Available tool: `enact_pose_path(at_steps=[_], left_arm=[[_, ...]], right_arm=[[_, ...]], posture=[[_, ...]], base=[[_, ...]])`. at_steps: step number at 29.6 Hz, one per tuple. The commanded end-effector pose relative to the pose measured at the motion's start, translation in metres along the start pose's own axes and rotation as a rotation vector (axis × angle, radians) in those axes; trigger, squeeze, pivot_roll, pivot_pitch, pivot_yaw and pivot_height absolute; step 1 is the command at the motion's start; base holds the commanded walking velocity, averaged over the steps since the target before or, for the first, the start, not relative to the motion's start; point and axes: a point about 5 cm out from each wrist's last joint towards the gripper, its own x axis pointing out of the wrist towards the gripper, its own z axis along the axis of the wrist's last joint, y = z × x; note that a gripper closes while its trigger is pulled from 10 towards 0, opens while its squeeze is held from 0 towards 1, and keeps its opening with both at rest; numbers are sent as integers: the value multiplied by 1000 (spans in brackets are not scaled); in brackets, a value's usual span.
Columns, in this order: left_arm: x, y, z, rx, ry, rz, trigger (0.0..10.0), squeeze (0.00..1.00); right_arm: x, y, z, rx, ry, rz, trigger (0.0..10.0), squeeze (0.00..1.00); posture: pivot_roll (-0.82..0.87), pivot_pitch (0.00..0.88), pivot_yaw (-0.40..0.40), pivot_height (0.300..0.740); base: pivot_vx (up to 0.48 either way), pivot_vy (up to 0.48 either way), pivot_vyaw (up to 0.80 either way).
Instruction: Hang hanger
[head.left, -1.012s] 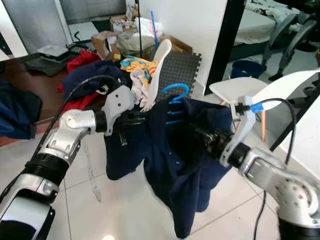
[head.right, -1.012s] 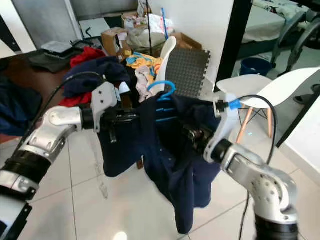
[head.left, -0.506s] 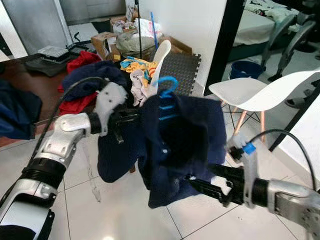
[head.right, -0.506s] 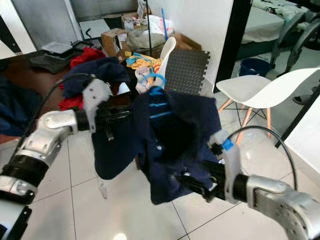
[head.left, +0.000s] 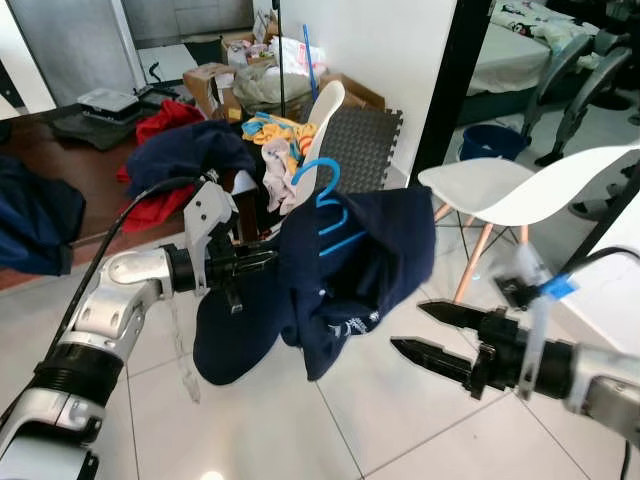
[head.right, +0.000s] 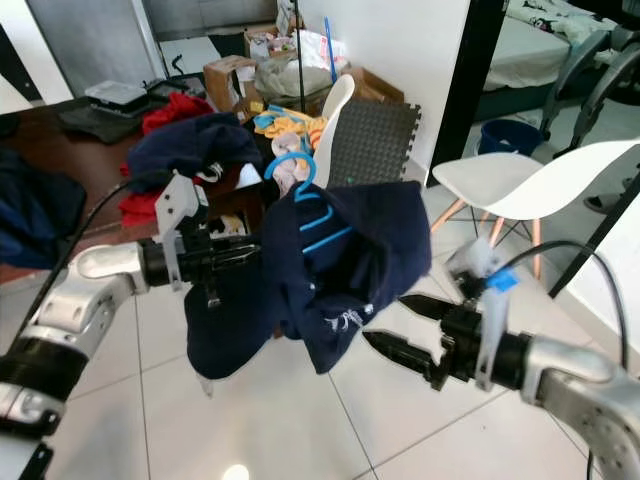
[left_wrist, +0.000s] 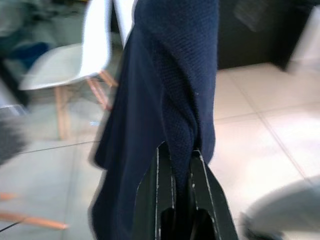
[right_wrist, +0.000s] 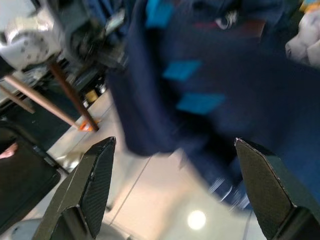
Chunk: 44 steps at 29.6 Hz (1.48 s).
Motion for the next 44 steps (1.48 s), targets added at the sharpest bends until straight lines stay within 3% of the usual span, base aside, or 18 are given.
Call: enact_pose_path(at_steps=[1,3,12,13,14,28,29,30,31,44], left_arm=[[-10,-9,7,24,28,-134,10000,0],[-20,-14,6,19,93,-247,10000,0],[-22,-20,12,45,119,-352,10000,0],[-19,-21,15,54,108,-367,10000,0],[-15,-22,18,60,91,-382,10000,0],[-4,-31,34,96,9,-476,10000,0],[-3,-31,37,105,-2,-483,10000,0],[-2,-31,39,112,-9,-486,10000,0],[-1,-31,42,119,-20,-486,10000,0],[-1,-33,46,142,-26,-490,10000,0]], right_arm=[[-4,2,12,-25,-37,63,10000,1000],[-7,6,23,-93,6,152,10000,1000],[1,16,27,-179,100,270,10000,1000],[6,20,23,-203,138,307,10000,675],[9,24,18,-217,178,339,10000,0],[18,29,-5,-245,325,379,10000,0],[18,29,-8,-250,346,375,4667,0],[18,28,-10,-253,356,374,1882,0],[19,29,-11,-255,366,379,0,0],[21,29,-14,-266,370,387,0,0]], posture=[[-13,70,-2,740],[-13,69,-1,740],[-13,64,3,740],[-12,62,5,740],[-14,60,6,740],[-17,59,12,740],[-20,59,11,740],[-20,59,11,740],[-20,59,10,740],[-18,62,8,740]], base=[[0,0,0],[0,0,0],[0,0,0],[0,0,0],[0,0,0],[0,0,0],[0,0,0],[0,0,0],[0,0,0],[0,0,0]])
